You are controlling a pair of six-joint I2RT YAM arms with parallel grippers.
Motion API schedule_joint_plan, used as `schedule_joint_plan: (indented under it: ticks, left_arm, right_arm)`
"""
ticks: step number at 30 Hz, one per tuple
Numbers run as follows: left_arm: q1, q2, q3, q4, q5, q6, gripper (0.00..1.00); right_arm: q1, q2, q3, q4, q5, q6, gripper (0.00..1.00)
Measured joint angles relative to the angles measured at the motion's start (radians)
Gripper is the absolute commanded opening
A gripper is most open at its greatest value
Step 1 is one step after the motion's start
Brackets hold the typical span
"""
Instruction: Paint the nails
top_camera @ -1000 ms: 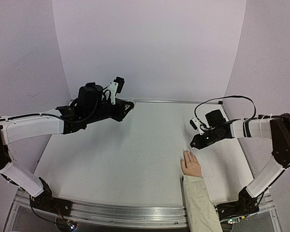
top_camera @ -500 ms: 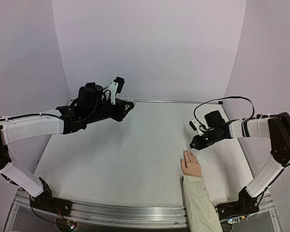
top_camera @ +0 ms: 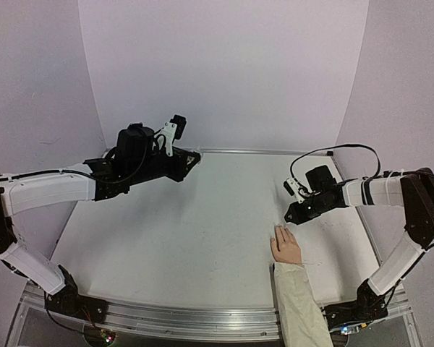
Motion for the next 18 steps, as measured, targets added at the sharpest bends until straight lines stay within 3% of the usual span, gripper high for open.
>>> schedule_joint_plan:
  ticks: [18]
  left_arm:
    - [0.0, -0.005, 0.0, 0.0, -0.007, 0.0, 0.0]
  right_arm:
    - [0.013, 0.031, 0.008, 0.018, 0.008, 0.001, 0.0]
